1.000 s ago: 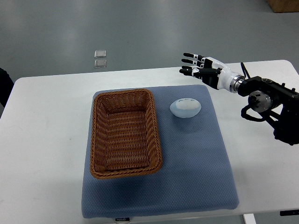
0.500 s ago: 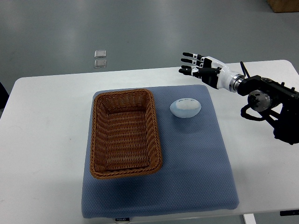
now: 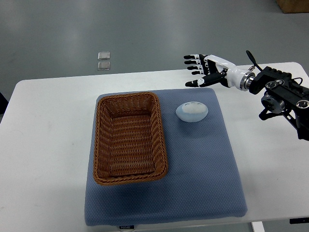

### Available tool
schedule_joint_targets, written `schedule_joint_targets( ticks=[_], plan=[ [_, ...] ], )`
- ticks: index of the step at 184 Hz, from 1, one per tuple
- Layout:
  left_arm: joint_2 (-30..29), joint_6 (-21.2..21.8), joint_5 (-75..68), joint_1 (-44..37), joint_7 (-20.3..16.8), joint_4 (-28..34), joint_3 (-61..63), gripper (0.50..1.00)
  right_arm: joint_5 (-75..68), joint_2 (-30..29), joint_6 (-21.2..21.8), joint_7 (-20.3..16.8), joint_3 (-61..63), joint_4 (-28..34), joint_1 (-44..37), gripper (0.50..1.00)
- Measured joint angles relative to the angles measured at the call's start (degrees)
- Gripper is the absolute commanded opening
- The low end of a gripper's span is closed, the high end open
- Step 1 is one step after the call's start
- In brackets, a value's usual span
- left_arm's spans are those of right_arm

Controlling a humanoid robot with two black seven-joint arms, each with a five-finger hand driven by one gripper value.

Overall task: Place blue toy in brown basket
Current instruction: 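Lower the right hand onto the pale blue plush toy and close fingers, then lift the toy with the right hand and carry it over the basket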

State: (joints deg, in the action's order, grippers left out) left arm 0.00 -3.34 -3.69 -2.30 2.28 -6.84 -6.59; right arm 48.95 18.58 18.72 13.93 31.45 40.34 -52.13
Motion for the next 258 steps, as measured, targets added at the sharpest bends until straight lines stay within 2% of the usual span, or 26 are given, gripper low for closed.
schedule_joint_targets(
  ticks=[21, 39, 70, 100, 145, 211, 219, 235, 247, 258],
  plan=[
    [0.0, 0.0, 0.0, 0.0, 0.0, 0.0, 0.0, 1.000, 12.7, 0.4, 2.1, 3.3, -0.1, 0.2, -0.8, 0.913],
    [0.0, 0.0, 0.0, 0.0, 0.0, 0.0, 0.0, 1.000, 19.3, 1.0, 3.7, 4.5, -0.1, 1.2, -1.6, 0.913],
    [0.0, 0.0, 0.0, 0.0, 0.0, 0.0, 0.0, 1.000, 22.6, 2.1, 4.3, 4.7, -1.8, 1.7, -3.5, 0.913],
    [0.0, 0.0, 0.0, 0.0, 0.0, 0.1, 0.0, 1.000, 23.0, 2.1, 4.3, 4.7, -8.6, 1.8, -5.3, 0.915],
    [0.0, 0.0, 0.0, 0.0, 0.0, 0.1, 0.0, 1.000, 23.7, 1.7, 3.1, 4.4, -15.9, 1.6, -6.4, 0.913],
    [0.0, 0.0, 0.0, 0.0, 0.0, 0.1, 0.0, 1.000, 24.9, 1.0, -2.4, 4.2, -17.5, 1.1, -4.6, 0.899],
    [0.0, 0.0, 0.0, 0.0, 0.0, 0.1, 0.0, 1.000, 25.0, 0.9, -3.2, 4.2, -18.6, 1.0, -4.6, 0.879],
    [0.0, 0.0, 0.0, 0.0, 0.0, 0.1, 0.0, 1.000, 25.0, 0.9, -4.9, 4.2, -20.7, 0.9, -4.5, 0.789],
    [0.0, 0.0, 0.0, 0.0, 0.0, 0.1, 0.0, 1.000, 25.1, 0.9, -5.7, 4.2, -21.5, 0.8, -4.5, 0.680],
    [0.0, 0.0, 0.0, 0.0, 0.0, 0.1, 0.0, 1.000, 25.1, 0.8, -5.9, 4.3, -21.7, 0.8, -4.5, 0.631]
  ],
)
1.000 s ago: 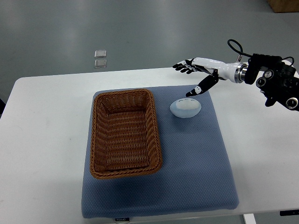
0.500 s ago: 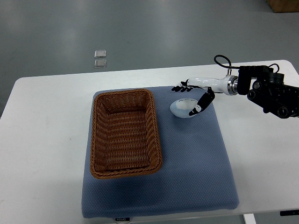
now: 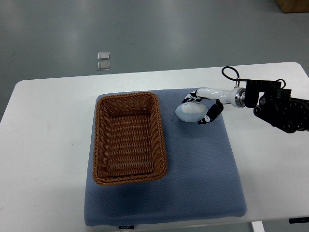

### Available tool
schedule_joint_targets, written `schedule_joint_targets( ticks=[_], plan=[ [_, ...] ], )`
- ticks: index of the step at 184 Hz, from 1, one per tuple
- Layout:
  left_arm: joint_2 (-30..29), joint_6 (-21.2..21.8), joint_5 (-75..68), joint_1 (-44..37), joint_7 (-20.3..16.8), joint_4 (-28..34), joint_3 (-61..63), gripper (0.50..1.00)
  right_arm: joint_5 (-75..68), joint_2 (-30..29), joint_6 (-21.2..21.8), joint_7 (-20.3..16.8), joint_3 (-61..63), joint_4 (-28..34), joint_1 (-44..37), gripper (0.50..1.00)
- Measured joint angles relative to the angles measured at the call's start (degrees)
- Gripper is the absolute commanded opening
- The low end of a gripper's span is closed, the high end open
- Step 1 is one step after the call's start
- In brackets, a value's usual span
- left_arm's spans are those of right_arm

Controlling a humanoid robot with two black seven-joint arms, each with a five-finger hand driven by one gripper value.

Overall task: Place blue toy in brown basket
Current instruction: 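Lift the toy with the right hand and carry it over the basket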

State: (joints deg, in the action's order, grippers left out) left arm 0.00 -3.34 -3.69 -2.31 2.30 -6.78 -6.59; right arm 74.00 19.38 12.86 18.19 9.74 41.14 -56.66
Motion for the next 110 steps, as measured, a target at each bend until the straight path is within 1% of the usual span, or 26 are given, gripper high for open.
schedule_joint_targets(
  ticks=[1, 2, 3, 6, 7, 10, 13, 21, 74, 93, 110],
  plan=[
    [0.0, 0.0, 0.0, 0.0, 0.0, 0.0, 0.0, 1.000, 0.0, 0.0, 0.0, 0.0, 0.0, 0.0, 0.0, 0.617],
    [0.0, 0.0, 0.0, 0.0, 0.0, 0.0, 0.0, 1.000, 0.0, 0.0, 0.0, 0.0, 0.0, 0.0, 0.0, 0.617],
    [0.0, 0.0, 0.0, 0.0, 0.0, 0.0, 0.0, 1.000, 0.0, 0.0, 0.0, 0.1, 0.0, 0.0, 0.0, 0.601],
    [0.0, 0.0, 0.0, 0.0, 0.0, 0.0, 0.0, 1.000, 0.0, 0.0, 0.0, 0.1, 0.0, 0.0, 0.0, 0.586],
    [0.0, 0.0, 0.0, 0.0, 0.0, 0.0, 0.0, 1.000, 0.0, 0.0, 0.0, 0.1, 0.0, 0.0, 0.0, 0.572],
    [0.0, 0.0, 0.0, 0.0, 0.0, 0.0, 0.0, 1.000, 0.0, 0.0, 0.0, 0.2, 0.0, 0.0, 0.0, 0.564],
    [0.0, 0.0, 0.0, 0.0, 0.0, 0.0, 0.0, 1.000, 0.0, 0.0, 0.0, 0.3, 0.0, 0.0, 0.0, 0.539],
    [0.0, 0.0, 0.0, 0.0, 0.0, 0.0, 0.0, 1.000, -0.1, 0.0, 0.0, 0.4, 0.0, 0.0, -0.2, 0.500],
    [0.0, 0.0, 0.0, 0.0, 0.0, 0.0, 0.0, 1.000, -1.0, 0.2, 0.3, 2.4, 0.8, 0.2, -0.8, 0.500],
    [0.0, 0.0, 0.0, 0.0, 0.0, 0.0, 0.0, 1.000, -1.3, 0.4, 0.0, 4.0, 0.9, 0.2, -1.6, 0.500],
    [0.0, 0.0, 0.0, 0.0, 0.0, 0.0, 0.0, 1.000, -2.0, 0.9, -0.2, 6.3, 1.3, 0.3, -2.6, 0.500]
  ],
)
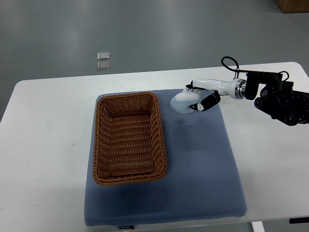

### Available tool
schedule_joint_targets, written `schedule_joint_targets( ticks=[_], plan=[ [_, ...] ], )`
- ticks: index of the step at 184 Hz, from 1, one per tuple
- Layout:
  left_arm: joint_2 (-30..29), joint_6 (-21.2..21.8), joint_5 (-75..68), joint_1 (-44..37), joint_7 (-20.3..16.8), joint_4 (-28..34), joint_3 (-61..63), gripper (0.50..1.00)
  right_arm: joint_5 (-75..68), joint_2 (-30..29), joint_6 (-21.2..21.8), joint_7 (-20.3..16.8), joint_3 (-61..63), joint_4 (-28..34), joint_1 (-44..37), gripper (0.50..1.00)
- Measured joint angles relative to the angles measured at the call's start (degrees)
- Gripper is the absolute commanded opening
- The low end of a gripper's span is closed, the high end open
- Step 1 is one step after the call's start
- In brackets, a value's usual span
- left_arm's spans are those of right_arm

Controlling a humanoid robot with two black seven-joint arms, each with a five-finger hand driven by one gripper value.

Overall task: Place blue toy in brown basket
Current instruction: 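Lift the toy with the right hand and carry it over the basket, then lower the toy into the basket and open the right hand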

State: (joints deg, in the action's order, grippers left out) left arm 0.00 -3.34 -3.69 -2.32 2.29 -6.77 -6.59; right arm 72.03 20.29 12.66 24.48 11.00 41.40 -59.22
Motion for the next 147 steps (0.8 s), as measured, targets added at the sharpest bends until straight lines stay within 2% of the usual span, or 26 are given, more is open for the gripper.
schedule_joint_targets(
  ticks=[21, 65, 112, 147],
  plan=[
    [0.0, 0.0, 0.0, 0.0, 0.0, 0.0, 0.0, 1.000, -1.0, 0.2, 0.2, 1.8, 2.5, 0.7, -0.9, 0.500],
    [0.0, 0.0, 0.0, 0.0, 0.0, 0.0, 0.0, 1.000, -1.2, -1.3, 1.0, 3.0, 8.0, 5.0, -1.4, 0.500],
    [0.0, 0.0, 0.0, 0.0, 0.0, 0.0, 0.0, 1.000, -0.9, -11.1, -0.1, 2.9, 7.9, 6.0, -0.3, 0.500],
    [0.0, 0.0, 0.0, 0.0, 0.0, 0.0, 0.0, 1.000, -0.5, -16.7, -5.4, 2.4, 7.5, 5.4, 1.5, 0.500]
  ],
)
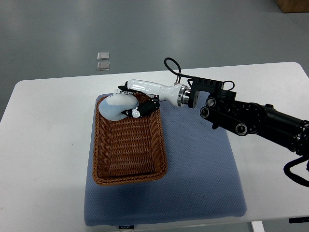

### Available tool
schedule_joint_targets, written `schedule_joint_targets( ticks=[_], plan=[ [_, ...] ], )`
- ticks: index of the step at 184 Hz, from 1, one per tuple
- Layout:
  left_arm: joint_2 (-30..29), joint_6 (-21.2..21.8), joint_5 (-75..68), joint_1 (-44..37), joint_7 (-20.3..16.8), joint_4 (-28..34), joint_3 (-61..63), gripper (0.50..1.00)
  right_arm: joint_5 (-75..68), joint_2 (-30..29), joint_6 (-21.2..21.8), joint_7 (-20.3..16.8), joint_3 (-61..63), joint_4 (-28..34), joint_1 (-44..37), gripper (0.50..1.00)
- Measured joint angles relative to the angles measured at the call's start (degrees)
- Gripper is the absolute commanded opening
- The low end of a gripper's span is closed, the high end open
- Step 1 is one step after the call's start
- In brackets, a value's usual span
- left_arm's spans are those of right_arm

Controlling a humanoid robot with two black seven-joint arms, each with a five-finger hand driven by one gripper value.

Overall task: Place blue toy in brown basket
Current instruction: 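Lower the toy into the basket and open the right hand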

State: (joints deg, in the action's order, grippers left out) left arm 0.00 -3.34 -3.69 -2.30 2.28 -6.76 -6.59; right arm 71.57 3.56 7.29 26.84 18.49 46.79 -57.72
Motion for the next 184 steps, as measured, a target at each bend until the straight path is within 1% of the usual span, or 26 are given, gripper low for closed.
schedule_joint_targets(
  ticks=[12, 17, 26, 31, 40, 54, 57, 62, 68, 71, 76, 78, 79, 82, 83, 84, 85, 86, 87, 94, 96, 99, 100, 108, 160, 184],
  plan=[
    [0.0, 0.0, 0.0, 0.0, 0.0, 0.0, 0.0, 1.000, 0.0, -0.5, -0.8, -0.1, -0.1, -0.1, 0.7, 0.500],
    [0.0, 0.0, 0.0, 0.0, 0.0, 0.0, 0.0, 1.000, 0.0, -0.6, -0.9, -0.1, -0.1, -0.1, 0.9, 0.537],
    [0.0, 0.0, 0.0, 0.0, 0.0, 0.0, 0.0, 1.000, 0.0, -0.6, -0.9, -0.1, -0.2, -0.1, 1.2, 0.552],
    [0.0, 0.0, 0.0, 0.0, 0.0, 0.0, 0.0, 1.000, 0.0, -0.6, -1.0, -0.2, -0.2, -0.1, 1.3, 0.570],
    [0.0, 0.0, 0.0, 0.0, 0.0, 0.0, 0.0, 1.000, 0.1, -0.6, -1.0, -0.2, -0.6, -0.1, 1.7, 0.586],
    [0.0, 0.0, 0.0, 0.0, 0.0, 0.0, 0.0, 1.000, 0.2, -0.7, -0.9, -0.2, -1.7, -0.1, 2.2, 0.625],
    [0.0, 0.0, 0.0, 0.0, 0.0, 0.0, 0.0, 1.000, 0.2, -0.7, -0.9, -0.2, -2.0, -0.1, 2.3, 0.645],
    [0.0, 0.0, 0.0, 0.0, 0.0, 0.0, 0.0, 1.000, 0.2, -0.7, -0.9, -0.2, -2.4, -0.1, 2.4, 0.658],
    [0.0, 0.0, 0.0, 0.0, 0.0, 0.0, 0.0, 1.000, 0.2, -0.6, -0.9, -0.2, -2.7, -0.1, 2.5, 0.695],
    [0.0, 0.0, 0.0, 0.0, 0.0, 0.0, 0.0, 1.000, 0.2, -0.6, -0.9, -0.2, -2.9, -0.2, 2.5, 0.701],
    [0.0, 0.0, 0.0, 0.0, 0.0, 0.0, 0.0, 1.000, 0.2, -0.6, -0.9, -0.2, -3.0, -0.2, 2.7, 0.725],
    [0.0, 0.0, 0.0, 0.0, 0.0, 0.0, 0.0, 1.000, 0.2, -0.5, -0.9, -0.2, -3.0, -0.2, 2.7, 0.725],
    [0.0, 0.0, 0.0, 0.0, 0.0, 0.0, 0.0, 1.000, 0.2, -0.5, -0.9, -0.2, -3.0, -0.2, 2.7, 0.737],
    [0.0, 0.0, 0.0, 0.0, 0.0, 0.0, 0.0, 1.000, 0.2, -0.5, -0.9, -0.2, -3.1, -0.2, 2.8, 0.748],
    [0.0, 0.0, 0.0, 0.0, 0.0, 0.0, 0.0, 1.000, 0.2, -0.5, -0.9, -0.2, -3.1, -0.2, 2.8, 0.762],
    [0.0, 0.0, 0.0, 0.0, 0.0, 0.0, 0.0, 1.000, 0.2, -0.5, -0.9, -0.2, -3.1, -0.2, 2.8, 0.762],
    [0.0, 0.0, 0.0, 0.0, 0.0, 0.0, 0.0, 1.000, 0.2, -0.4, -0.9, -0.2, -3.1, -0.2, 2.9, 0.774],
    [0.0, 0.0, 0.0, 0.0, 0.0, 0.0, 0.0, 1.000, 0.2, -0.4, -0.9, -0.2, -3.1, -0.2, 2.9, 0.774],
    [0.0, 0.0, 0.0, 0.0, 0.0, 0.0, 0.0, 1.000, 0.2, -0.4, -0.9, -0.2, -3.1, -0.2, 2.9, 0.788],
    [0.0, 0.0, 0.0, 0.0, 0.0, 0.0, 0.0, 1.000, 0.2, -0.3, -0.9, -0.2, -3.2, -0.2, 3.0, 0.817],
    [0.0, 0.0, 0.0, 0.0, 0.0, 0.0, 0.0, 1.000, 0.2, -0.3, -0.9, -0.2, -3.2, -0.2, 3.1, 0.836],
    [0.0, 0.0, 0.0, 0.0, 0.0, 0.0, 0.0, 1.000, 0.2, -0.3, -0.9, -0.2, -3.2, -0.2, 3.2, 0.846],
    [0.0, 0.0, 0.0, 0.0, 0.0, 0.0, 0.0, 1.000, 0.2, -0.3, -0.9, -0.2, -3.2, -0.2, 3.2, 0.860],
    [0.0, 0.0, 0.0, 0.0, 0.0, 0.0, 0.0, 1.000, 0.2, -0.2, -1.0, -0.2, -3.2, -0.2, 3.3, 0.899],
    [0.0, 0.0, 0.0, 0.0, 0.0, 0.0, 0.0, 1.000, -0.7, 0.5, -1.8, -0.2, -1.4, -0.5, 4.0, 0.901],
    [0.0, 0.0, 0.0, 0.0, 0.0, -0.1, 0.0, 1.000, -4.7, 0.9, -0.4, -0.5, 1.6, -1.7, 4.2, 0.901]
  ],
)
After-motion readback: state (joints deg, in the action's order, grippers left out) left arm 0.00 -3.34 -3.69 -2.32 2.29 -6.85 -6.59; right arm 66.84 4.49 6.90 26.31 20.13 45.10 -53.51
